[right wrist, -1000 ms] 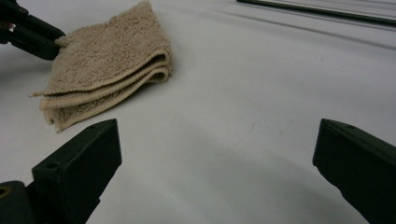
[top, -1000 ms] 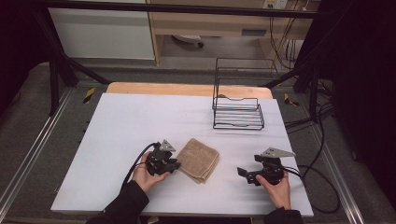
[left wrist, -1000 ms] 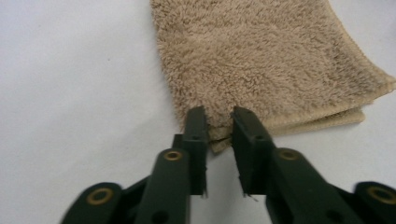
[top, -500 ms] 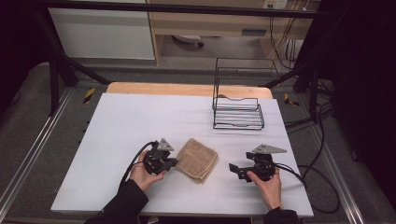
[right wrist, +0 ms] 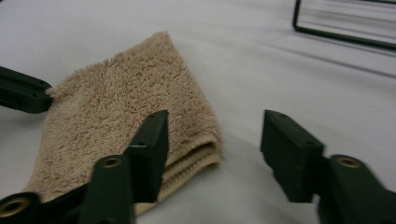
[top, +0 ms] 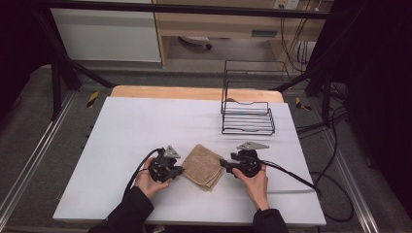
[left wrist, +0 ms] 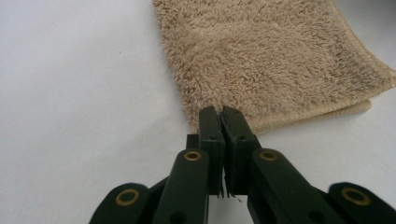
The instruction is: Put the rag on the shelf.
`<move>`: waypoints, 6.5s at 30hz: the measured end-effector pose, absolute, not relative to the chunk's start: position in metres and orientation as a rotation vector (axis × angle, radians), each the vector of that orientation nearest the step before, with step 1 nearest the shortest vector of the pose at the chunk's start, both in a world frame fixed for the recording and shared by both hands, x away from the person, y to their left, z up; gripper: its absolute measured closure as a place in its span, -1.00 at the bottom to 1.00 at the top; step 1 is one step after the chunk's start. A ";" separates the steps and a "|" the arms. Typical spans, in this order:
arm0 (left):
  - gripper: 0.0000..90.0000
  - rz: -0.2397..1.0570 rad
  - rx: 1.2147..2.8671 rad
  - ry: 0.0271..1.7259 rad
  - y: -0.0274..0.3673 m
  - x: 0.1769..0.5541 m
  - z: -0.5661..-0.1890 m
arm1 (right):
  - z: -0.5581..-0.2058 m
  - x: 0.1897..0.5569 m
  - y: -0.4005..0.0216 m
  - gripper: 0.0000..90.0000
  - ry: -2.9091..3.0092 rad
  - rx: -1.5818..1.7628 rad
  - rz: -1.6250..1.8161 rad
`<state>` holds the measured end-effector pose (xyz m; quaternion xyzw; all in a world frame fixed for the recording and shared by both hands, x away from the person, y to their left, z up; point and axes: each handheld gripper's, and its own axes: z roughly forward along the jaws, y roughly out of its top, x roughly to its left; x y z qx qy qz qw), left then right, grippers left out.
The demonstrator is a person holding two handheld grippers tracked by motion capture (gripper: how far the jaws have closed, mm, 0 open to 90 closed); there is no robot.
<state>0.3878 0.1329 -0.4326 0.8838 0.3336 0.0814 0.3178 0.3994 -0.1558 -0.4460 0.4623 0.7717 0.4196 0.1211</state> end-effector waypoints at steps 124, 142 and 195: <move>0.90 0.215 2.085 0.821 0.111 0.450 -0.408 | -0.437 0.394 -0.153 0.86 2.191 1.411 1.416; 0.90 0.277 1.993 0.802 0.132 0.424 -0.382 | -0.398 0.387 -0.144 0.87 2.214 1.241 1.454; 0.90 0.384 1.715 0.730 0.101 0.409 -0.322 | -0.318 0.373 -0.180 0.87 2.007 0.991 1.482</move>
